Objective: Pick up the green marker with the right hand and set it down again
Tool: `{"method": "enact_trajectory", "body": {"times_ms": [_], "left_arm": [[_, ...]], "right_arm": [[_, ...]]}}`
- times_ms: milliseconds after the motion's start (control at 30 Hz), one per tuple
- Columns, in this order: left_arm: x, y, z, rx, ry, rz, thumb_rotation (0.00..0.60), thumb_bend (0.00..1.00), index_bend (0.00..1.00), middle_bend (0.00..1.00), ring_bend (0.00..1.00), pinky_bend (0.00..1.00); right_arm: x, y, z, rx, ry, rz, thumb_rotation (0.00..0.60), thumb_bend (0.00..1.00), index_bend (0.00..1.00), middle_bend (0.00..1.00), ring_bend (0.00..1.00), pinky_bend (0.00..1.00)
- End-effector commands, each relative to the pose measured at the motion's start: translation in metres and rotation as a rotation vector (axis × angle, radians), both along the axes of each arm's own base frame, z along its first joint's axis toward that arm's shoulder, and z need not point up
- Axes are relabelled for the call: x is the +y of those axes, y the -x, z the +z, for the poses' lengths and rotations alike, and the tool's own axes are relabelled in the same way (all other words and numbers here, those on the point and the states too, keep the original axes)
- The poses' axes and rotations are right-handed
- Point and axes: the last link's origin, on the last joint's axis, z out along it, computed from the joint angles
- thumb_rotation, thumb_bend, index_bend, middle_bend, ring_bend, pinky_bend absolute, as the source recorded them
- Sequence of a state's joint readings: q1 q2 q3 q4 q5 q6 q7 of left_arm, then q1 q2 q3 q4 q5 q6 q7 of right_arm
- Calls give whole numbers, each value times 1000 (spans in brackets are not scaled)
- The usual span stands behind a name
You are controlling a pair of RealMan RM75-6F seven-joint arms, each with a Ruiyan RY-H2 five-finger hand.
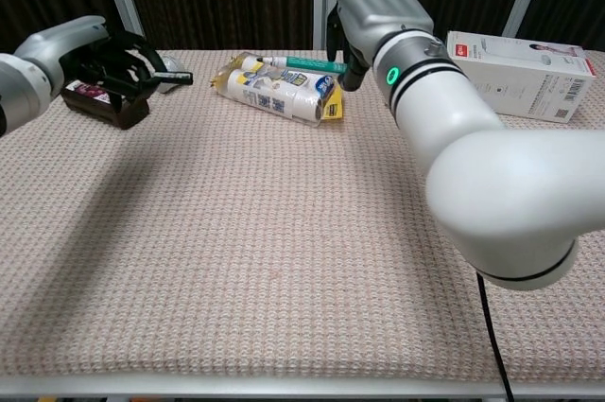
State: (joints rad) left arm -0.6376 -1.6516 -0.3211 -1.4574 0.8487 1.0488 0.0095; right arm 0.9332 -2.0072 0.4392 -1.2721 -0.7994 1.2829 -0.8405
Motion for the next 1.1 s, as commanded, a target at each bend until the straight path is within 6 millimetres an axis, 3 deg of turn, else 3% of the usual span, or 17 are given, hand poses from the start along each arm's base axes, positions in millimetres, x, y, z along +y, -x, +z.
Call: {"method": "enact_trajectory", "body": {"times_ms": [33, 300, 500, 700, 967, 1100], "left_arm": [[-8, 14, -5, 19, 23, 11, 600, 460, 567, 627, 617, 637], [-19, 34, -15, 67, 55, -3, 600, 451, 558, 602, 590, 625], [-23, 47, -20, 104, 92, 2, 600, 321, 514, 526, 520, 570], [-24, 54, -21, 167, 80, -20, 600, 227, 450, 455, 420, 426], [-22, 60, -11, 191, 43, -5, 600, 207, 448, 450, 414, 399], [-22, 65, 6, 217, -25, -6, 600, 205, 448, 450, 414, 368]], "right_arm": [[9, 22, 3, 14, -21, -28, 600, 350, 640, 620, 865, 959], [30, 63, -6, 67, -98, -59, 600, 348, 640, 618, 865, 959], [33, 75, -13, 85, -148, -71, 600, 322, 638, 585, 865, 959], [31, 80, -14, 96, -185, -84, 600, 193, 473, 465, 851, 959], [29, 88, 2, 73, -181, -127, 600, 135, 398, 390, 842, 956], [34, 92, 23, 23, -142, -130, 600, 129, 395, 396, 842, 957]]}}
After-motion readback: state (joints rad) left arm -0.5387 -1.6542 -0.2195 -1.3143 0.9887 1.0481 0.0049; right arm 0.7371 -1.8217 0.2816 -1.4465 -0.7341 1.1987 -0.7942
